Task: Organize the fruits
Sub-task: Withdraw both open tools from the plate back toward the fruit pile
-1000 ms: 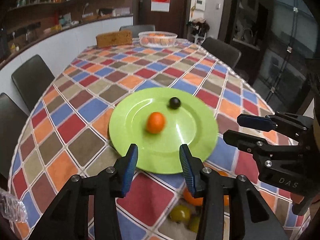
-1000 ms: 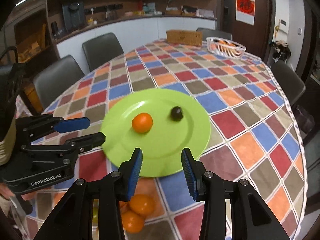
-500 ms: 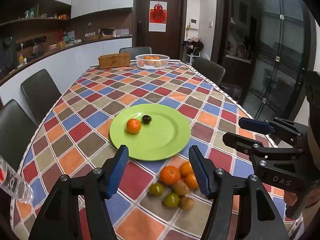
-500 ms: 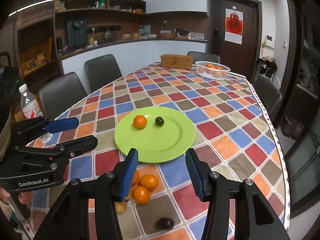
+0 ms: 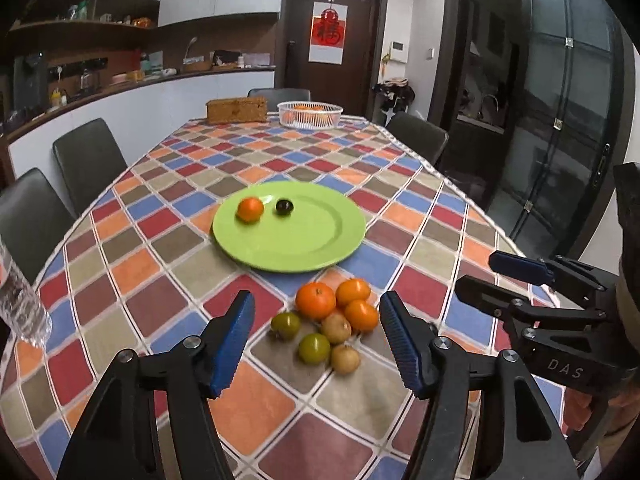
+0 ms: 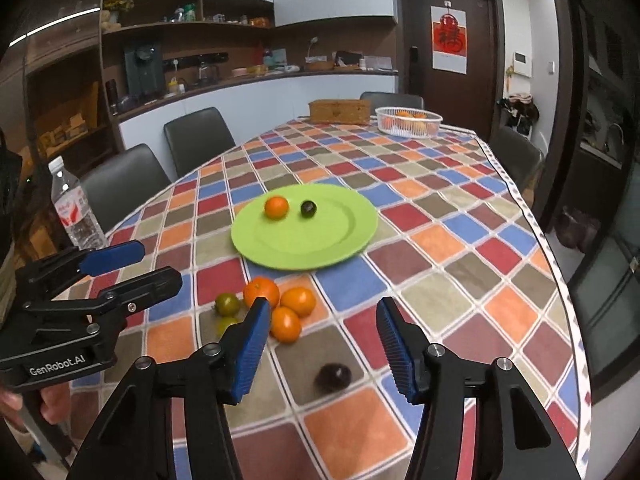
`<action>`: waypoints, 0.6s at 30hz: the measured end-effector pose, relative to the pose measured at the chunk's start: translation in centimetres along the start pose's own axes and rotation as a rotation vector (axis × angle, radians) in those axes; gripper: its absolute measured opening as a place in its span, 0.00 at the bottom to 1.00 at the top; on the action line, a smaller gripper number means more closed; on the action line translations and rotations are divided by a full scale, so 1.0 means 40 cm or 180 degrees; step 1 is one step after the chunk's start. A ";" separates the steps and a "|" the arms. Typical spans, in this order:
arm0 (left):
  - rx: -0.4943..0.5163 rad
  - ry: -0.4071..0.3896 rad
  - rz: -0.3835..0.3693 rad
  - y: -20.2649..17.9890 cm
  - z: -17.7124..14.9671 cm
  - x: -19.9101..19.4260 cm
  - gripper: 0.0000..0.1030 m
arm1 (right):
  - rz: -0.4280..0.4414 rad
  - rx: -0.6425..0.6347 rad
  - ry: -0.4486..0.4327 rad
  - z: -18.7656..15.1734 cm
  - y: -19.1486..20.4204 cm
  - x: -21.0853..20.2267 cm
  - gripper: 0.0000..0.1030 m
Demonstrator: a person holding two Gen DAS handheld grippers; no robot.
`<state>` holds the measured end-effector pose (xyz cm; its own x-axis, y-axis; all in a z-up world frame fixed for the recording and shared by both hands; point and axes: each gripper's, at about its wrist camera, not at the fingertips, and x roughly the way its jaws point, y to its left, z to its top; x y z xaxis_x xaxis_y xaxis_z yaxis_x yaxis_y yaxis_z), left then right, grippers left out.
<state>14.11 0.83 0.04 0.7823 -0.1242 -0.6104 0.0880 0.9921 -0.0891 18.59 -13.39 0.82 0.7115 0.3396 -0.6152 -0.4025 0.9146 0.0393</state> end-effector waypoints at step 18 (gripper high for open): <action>0.0181 0.0325 -0.0016 -0.050 -0.109 0.085 0.53 | -0.0087 -0.0045 0.0313 -0.114 -0.010 0.052 0.54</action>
<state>13.91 -1.62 -5.31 0.7151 -0.1273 -0.6873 0.1290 0.9904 -0.0492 17.63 -14.06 -4.08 0.6627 0.2906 -0.6902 -0.3922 0.9198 0.0107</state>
